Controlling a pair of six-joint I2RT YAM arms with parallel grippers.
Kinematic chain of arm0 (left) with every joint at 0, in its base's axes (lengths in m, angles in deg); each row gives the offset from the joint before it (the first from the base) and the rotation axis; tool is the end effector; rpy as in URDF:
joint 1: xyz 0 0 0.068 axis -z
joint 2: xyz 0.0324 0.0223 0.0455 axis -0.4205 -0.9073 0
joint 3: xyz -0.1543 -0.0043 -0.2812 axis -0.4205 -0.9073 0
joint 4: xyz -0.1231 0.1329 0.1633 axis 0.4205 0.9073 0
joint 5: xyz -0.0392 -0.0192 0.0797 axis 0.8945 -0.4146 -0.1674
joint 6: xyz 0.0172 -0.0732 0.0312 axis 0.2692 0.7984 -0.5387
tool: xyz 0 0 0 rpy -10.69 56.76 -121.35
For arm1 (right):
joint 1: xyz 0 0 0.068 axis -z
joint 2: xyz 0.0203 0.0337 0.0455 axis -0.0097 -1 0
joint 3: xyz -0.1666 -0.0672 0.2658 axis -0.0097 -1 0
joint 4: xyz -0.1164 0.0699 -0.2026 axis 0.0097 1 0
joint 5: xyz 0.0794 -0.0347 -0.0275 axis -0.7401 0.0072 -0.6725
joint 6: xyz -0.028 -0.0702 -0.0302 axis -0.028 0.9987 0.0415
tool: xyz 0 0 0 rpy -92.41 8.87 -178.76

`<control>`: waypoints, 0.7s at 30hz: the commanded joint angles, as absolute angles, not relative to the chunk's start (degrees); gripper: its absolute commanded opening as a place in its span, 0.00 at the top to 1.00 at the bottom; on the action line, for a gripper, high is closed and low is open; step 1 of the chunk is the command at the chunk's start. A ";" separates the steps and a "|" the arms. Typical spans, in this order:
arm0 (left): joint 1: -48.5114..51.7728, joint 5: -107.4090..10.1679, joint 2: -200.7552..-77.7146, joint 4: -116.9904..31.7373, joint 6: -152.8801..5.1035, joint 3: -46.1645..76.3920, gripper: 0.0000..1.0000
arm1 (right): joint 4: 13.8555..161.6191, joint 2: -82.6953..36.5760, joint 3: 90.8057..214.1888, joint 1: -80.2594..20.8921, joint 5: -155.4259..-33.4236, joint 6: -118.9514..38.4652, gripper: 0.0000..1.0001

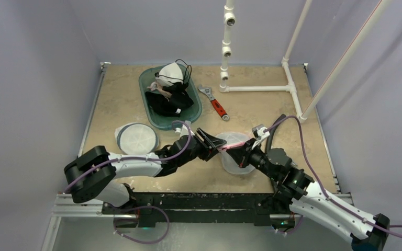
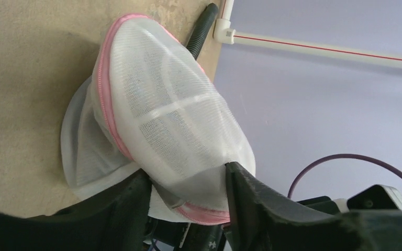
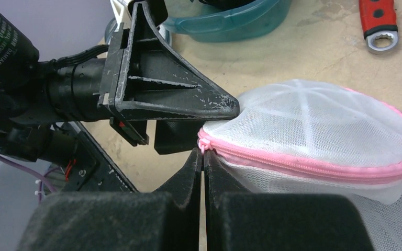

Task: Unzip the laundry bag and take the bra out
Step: Unzip the laundry bag at the center of the board.

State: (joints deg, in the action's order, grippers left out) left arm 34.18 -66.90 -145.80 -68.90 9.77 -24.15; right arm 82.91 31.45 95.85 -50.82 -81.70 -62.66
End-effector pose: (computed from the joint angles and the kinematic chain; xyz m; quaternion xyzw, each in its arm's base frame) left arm 0.1668 -0.2544 0.2414 -0.3017 0.7635 -0.5363 0.1961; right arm 0.0789 0.0851 0.2749 -0.1027 0.7201 0.4135 0.5477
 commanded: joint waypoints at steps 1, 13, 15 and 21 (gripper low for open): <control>33.15 -67.35 -146.29 -72.25 8.76 -23.35 0.55 | 78.82 31.77 95.97 -51.10 -84.52 -61.64 1.00; 31.92 -67.48 -138.70 -60.84 -3.40 -21.37 1.00 | 78.33 30.85 96.97 -51.13 -83.28 -61.41 1.00; 31.67 -68.37 -135.67 -54.94 -8.37 -20.22 1.00 | 77.78 29.81 97.68 -51.16 -82.59 -61.02 1.00; 30.10 -70.55 -128.03 -41.34 -19.57 -17.61 1.00 | 74.79 25.59 99.09 -51.22 -81.70 -60.74 1.00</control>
State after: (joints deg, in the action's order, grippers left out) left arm 31.75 -66.90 -133.04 -54.13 -8.46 -20.59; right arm 79.00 27.28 96.20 -51.39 -84.24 -62.31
